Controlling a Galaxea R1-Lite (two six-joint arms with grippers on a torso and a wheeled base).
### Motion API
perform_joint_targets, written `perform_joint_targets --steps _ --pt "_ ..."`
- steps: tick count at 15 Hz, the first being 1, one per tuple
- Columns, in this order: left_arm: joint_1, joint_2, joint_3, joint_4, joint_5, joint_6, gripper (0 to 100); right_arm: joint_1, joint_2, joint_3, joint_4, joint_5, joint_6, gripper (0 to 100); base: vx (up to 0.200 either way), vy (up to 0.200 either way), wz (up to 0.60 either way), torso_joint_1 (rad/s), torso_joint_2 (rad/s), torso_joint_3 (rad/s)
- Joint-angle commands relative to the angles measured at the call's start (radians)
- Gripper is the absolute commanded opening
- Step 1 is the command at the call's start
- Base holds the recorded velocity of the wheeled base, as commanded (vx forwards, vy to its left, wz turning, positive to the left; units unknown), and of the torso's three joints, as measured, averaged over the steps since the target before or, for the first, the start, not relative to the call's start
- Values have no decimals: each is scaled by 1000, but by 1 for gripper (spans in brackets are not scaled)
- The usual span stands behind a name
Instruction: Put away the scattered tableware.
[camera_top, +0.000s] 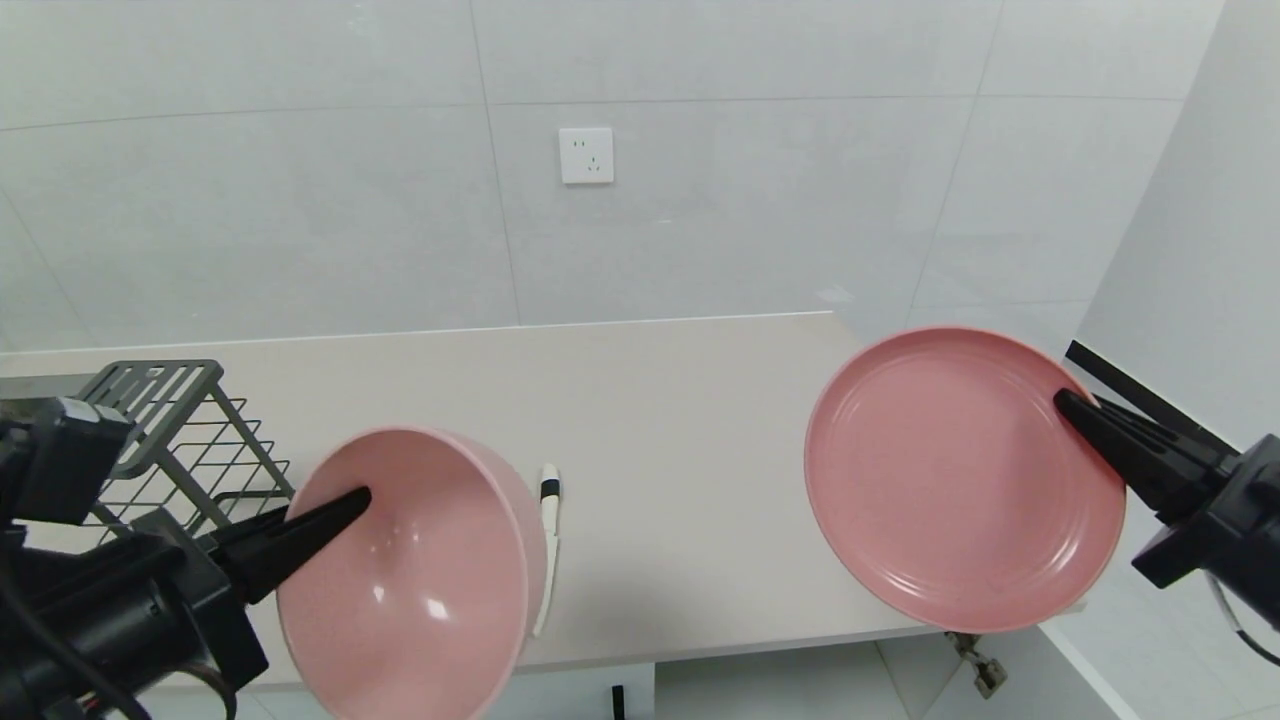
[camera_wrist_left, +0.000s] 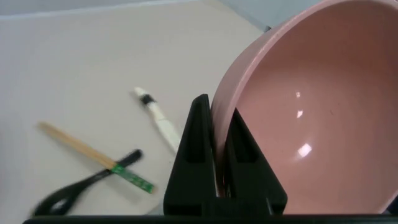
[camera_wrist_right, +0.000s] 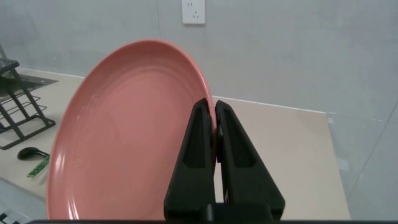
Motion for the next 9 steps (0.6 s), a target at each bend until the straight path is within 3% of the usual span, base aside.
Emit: perform_joint_targets --steps 1,2,5,9 --pt "61 31 7 -32 5 32 0 2 15 -8 -1 -1 -1 0 0 0 0 0 0 0" --pt "104 40 23 -64 5 58 0 5 21 -21 -1 -1 -3 0 0 0 0 0 0 0" --pt "140 83 24 -73 5 59 0 5 20 -32 -1 -1 -4 0 0 0 0 0 0 0" --pt "142 83 60 -197 5 62 0 7 23 -32 -1 -1 -4 0 -200 0 0 7 4 -2"
